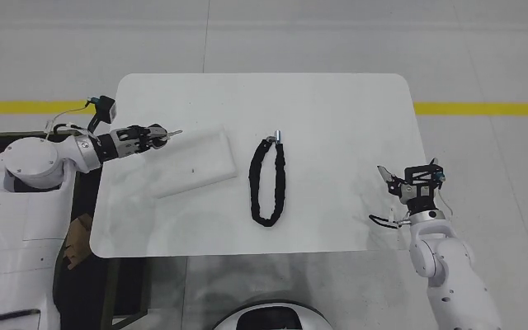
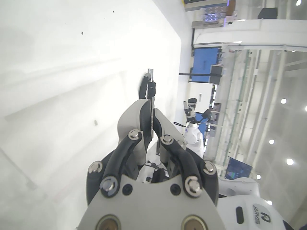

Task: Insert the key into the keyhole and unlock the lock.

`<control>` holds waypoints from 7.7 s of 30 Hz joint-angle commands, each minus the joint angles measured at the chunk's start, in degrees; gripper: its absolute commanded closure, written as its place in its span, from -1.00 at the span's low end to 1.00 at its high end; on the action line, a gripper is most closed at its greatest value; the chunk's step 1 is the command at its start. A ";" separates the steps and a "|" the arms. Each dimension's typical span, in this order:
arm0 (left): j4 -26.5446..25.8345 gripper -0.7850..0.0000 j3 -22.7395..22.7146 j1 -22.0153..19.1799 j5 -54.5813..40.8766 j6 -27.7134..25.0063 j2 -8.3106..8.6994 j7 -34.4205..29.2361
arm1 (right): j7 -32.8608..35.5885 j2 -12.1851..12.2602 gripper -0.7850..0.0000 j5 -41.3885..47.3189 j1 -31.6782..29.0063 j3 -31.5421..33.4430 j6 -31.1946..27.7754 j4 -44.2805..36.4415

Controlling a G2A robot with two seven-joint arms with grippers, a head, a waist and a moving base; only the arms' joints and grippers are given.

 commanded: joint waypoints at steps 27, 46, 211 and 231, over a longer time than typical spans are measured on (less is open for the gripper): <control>-4.30 1.00 1.73 6.06 3.01 -4.24 0.34 -4.30 | 49.04 -4.64 -1.00 25.24 35.04 -30.04 3.09 2.29; -4.30 1.00 1.73 6.06 3.01 -4.24 0.34 -4.30 | 62.99 -9.27 -1.00 33.03 49.93 -37.52 11.29 16.92; -10.95 1.00 8.94 11.26 -15.09 -11.93 -2.21 -11.30 | 64.71 -12.67 1.00 90.86 25.37 -25.80 -16.91 16.82; -10.55 -1.00 8.48 11.48 -15.81 -11.91 -2.33 -11.43 | 63.86 -12.21 1.00 90.91 25.99 -27.62 -17.63 17.34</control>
